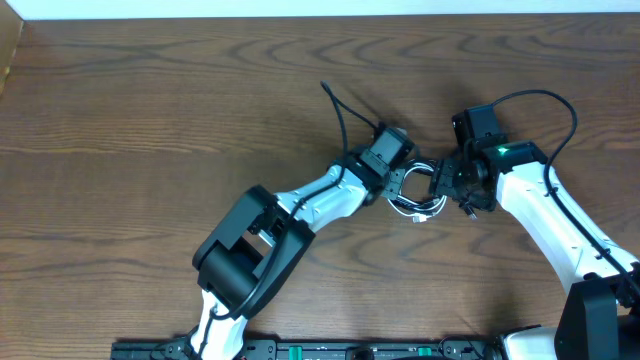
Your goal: Untangle cables
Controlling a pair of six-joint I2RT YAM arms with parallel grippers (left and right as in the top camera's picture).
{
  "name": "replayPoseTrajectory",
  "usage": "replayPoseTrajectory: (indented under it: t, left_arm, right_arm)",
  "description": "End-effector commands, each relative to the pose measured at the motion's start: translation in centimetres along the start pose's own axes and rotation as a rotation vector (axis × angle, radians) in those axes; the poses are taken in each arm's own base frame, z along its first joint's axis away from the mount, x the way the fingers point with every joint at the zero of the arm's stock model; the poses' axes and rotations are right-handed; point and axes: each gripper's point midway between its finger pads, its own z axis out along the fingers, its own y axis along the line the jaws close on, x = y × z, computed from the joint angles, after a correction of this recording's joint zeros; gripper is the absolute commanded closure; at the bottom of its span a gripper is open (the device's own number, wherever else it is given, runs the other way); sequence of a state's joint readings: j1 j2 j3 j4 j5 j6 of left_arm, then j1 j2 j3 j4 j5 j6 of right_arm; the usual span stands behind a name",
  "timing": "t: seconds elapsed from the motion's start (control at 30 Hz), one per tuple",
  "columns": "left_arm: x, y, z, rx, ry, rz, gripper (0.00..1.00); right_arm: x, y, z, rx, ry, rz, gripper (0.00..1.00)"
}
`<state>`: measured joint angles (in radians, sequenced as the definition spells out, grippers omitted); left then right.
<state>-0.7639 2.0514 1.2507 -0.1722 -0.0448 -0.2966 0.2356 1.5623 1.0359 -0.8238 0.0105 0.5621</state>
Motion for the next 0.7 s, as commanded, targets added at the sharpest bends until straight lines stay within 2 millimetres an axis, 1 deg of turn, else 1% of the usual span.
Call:
replayPoseTrajectory:
  t: [0.0, 0.07, 0.1, 0.13, 0.17, 0.2, 0.3, 0.37, 0.4, 0.47, 0.57, 0.6, 0.67]
  left_arm:
    - [5.0, 3.4, 2.2, -0.198, 0.101, 0.028, 0.70]
    - [4.9, 3.5, 2.1, -0.222, 0.088, 0.026, 0.72]
    - [4.9, 3.4, 2.1, -0.221, 0.086, 0.026, 0.75]
    - [4.9, 3.4, 2.2, -0.220, 0.085, 0.026, 0.81]
    - [4.9, 3.3, 2.2, -0.213, 0.086, 0.025, 0.90]
    - [4.9, 3.0, 2.2, -0.199, 0.090, 0.024, 0.92]
    - [4.6, 1.6, 1.8, -0.116, 0.100, 0.016, 0.93]
    - [4.0, 0.4, 0.9, -0.018, 0.112, 0.022, 0.92]
    - [3.2, -0.8, -0.7, 0.096, 0.124, -0.007, 0.93]
    - [2.2, -1.8, -2.9, 0.222, 0.134, -0.041, 0.93]
    - [0.4, -2.8, -6.6, 0.394, 0.125, -0.088, 0.93]
    - [-0.4, -3.1, -8.2, 0.460, 0.113, -0.099, 0.93]
    - [-1.8, -3.3, -10.9, 0.554, 0.083, -0.112, 0.93]
  right_arm:
    - [0.1, -0.1, 0.0, 0.000, 0.001, -0.008, 0.29]
    - [0.1, -0.1, 0.0, 0.000, 0.001, -0.008, 0.29]
    - [0.1, -0.1, 0.0, 0.000, 0.001, -0.008, 0.29]
    - [0.1, -0.1, 0.0, -0.001, 0.001, -0.008, 0.29]
    - [0.1, -0.1, 0.0, -0.001, 0.001, -0.008, 0.29]
    - [0.1, -0.1, 0.0, -0.001, 0.002, -0.008, 0.29]
    - [0.0, 0.0, 0.0, -0.003, 0.001, -0.008, 0.30]
    - [0.1, 0.4, 0.0, -0.027, 0.006, -0.024, 0.30]
    - [0.2, 1.7, -0.1, -0.095, 0.017, -0.077, 0.30]
    - [0.2, 3.1, -0.5, -0.178, 0.021, -0.122, 0.29]
    - [0.2, 5.8, -1.8, -0.331, 0.011, -0.192, 0.28]
    - [0.1, 6.7, -2.4, -0.388, 0.005, -0.210, 0.28]
    - [0.0, 8.1, -3.5, -0.471, -0.008, -0.223, 0.28]
